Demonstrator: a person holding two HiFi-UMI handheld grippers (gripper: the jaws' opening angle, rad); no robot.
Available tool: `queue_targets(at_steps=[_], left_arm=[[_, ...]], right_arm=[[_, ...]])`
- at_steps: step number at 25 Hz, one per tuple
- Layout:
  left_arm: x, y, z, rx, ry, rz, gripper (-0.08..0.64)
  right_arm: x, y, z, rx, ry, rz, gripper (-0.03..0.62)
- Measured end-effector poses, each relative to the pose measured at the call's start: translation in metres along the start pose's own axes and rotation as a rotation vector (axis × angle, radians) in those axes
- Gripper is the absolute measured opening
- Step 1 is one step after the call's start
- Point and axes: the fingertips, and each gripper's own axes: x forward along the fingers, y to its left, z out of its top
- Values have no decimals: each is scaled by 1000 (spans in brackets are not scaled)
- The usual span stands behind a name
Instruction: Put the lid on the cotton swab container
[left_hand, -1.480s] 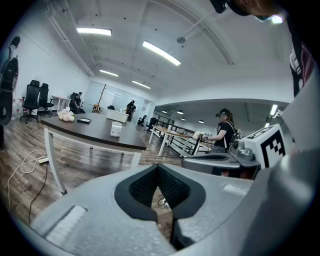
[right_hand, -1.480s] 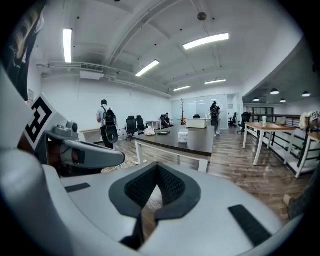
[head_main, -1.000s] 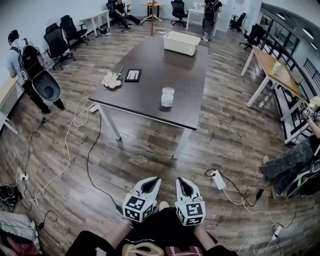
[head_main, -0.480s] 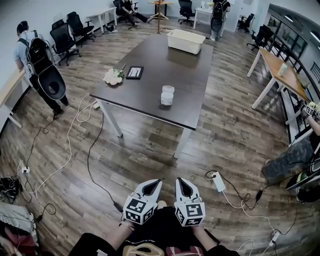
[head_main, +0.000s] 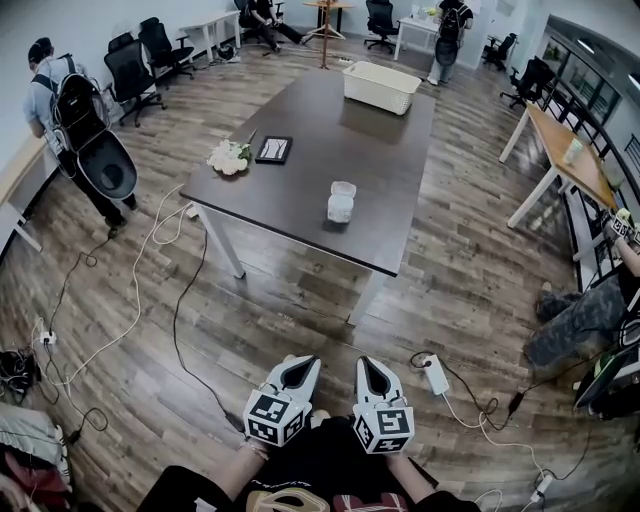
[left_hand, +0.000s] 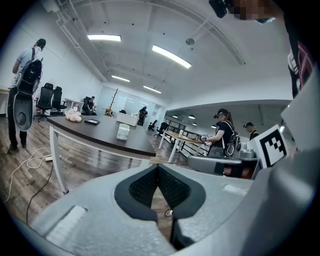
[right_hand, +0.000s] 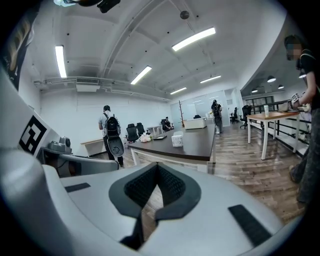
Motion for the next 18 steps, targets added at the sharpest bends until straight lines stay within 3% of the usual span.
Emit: queue_targets(at_steps=[8,18], left_arm=[[59,33,25,18,20,-61,8],[109,101,64,55,25,-91,8]], right_arm=[[52,-31,12,15,12,-73,8],[134,-27,35,15,12,-96,8]])
